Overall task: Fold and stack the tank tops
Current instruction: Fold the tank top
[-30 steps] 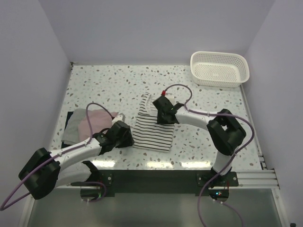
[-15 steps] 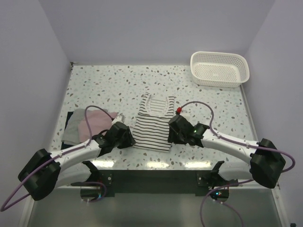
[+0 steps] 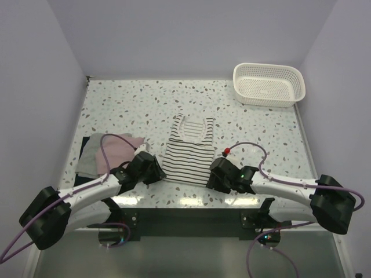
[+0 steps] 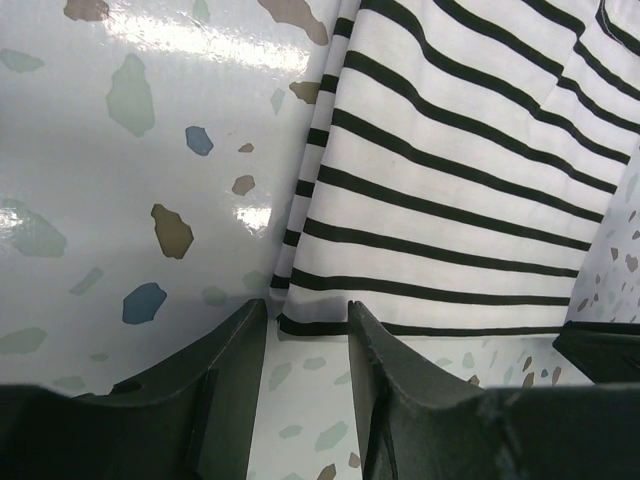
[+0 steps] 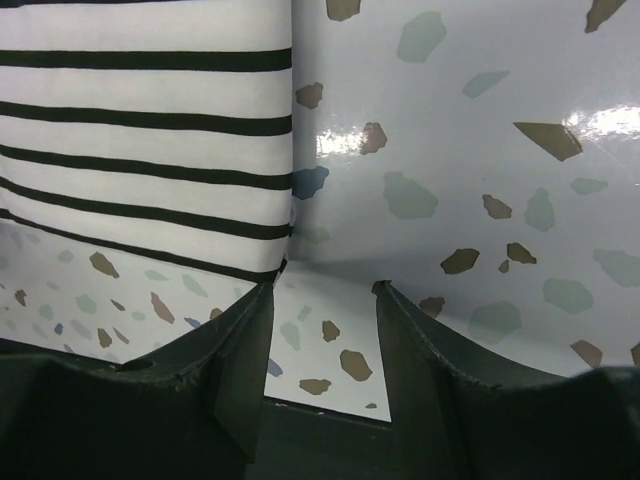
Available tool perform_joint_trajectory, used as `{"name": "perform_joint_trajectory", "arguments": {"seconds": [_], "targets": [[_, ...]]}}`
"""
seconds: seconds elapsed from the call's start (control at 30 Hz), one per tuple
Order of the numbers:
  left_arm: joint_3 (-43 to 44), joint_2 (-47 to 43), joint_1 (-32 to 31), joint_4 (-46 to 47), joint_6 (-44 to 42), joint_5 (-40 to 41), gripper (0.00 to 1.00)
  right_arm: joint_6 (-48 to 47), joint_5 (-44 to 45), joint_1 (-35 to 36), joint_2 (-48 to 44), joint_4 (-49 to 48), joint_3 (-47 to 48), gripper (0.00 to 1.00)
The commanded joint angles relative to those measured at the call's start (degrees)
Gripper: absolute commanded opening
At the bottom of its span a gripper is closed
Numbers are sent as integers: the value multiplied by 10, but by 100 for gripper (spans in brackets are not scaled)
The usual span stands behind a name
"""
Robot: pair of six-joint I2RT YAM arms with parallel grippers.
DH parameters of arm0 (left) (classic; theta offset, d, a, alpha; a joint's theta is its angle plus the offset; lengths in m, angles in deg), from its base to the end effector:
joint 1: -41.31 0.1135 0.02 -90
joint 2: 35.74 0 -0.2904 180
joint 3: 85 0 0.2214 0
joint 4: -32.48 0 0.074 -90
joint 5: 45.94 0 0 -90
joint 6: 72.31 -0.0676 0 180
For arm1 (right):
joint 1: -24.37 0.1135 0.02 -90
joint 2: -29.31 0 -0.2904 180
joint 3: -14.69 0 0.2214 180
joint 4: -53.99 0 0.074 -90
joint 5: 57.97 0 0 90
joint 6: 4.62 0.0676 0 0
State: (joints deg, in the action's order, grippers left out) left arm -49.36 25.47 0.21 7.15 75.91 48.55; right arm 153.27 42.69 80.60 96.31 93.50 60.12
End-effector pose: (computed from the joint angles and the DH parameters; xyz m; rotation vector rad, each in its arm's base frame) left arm 0.1309 -0.1071 0.1627 -0.4181 2.5370 -0.6306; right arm 0.1106 0.1430 0.1765 0.3390 2.6804 0.4973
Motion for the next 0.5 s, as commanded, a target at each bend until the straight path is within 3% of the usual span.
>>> {"name": "perform_joint_trajectory", "arguments": {"seconds": [0.0, 0.27, 0.47], "targets": [[-41, 23, 0, -63, 8, -8, 43, 51, -4, 2, -5, -59, -10, 50], [-47, 30, 1, -53, 12, -11, 38, 81, -5, 2, -14, -88, -37, 51], [-48, 31, 1, -48, 8, -12, 25, 93, -10, 2, 4, -117, -51, 50]]}}
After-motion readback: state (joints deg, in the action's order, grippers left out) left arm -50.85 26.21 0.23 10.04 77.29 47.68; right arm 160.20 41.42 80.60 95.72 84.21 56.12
